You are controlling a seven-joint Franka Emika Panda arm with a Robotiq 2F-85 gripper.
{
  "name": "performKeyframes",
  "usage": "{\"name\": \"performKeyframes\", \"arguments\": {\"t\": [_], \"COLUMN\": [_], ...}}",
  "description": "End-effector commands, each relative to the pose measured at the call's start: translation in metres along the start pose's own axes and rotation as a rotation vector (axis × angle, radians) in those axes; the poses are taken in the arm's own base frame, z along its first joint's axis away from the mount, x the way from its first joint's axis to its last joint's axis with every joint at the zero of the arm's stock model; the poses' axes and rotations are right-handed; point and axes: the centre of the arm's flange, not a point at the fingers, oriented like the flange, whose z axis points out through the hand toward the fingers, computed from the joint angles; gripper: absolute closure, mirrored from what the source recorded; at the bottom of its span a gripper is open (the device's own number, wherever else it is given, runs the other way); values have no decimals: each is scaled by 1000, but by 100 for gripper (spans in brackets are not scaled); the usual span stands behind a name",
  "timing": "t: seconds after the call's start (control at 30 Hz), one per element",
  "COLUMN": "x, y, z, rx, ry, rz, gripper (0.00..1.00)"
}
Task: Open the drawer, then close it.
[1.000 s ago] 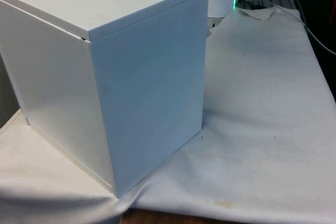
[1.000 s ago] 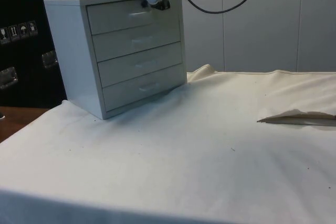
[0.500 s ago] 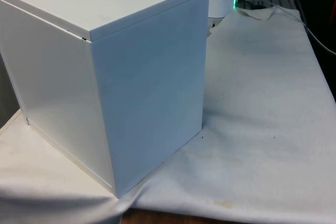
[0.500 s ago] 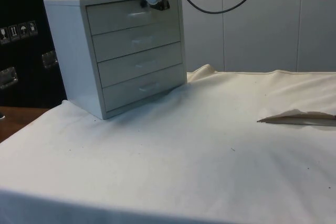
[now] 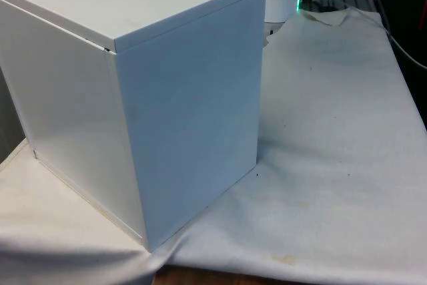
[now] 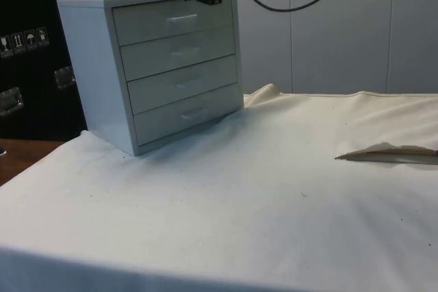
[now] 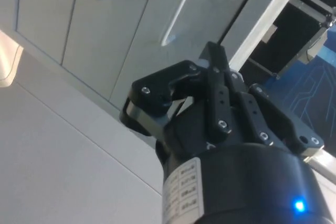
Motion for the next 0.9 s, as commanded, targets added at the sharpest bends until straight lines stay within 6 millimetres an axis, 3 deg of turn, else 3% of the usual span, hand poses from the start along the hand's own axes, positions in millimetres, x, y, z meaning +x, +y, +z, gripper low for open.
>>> {"name": "performKeyframes", "arguments": {"t": [0.0, 0.87], "x": [0, 4], "y": [1, 4], "z": [-3, -71], "rx": [-3, -72], "ry": [0, 31], "rz": [3, 78], "gripper": [100, 100]}}
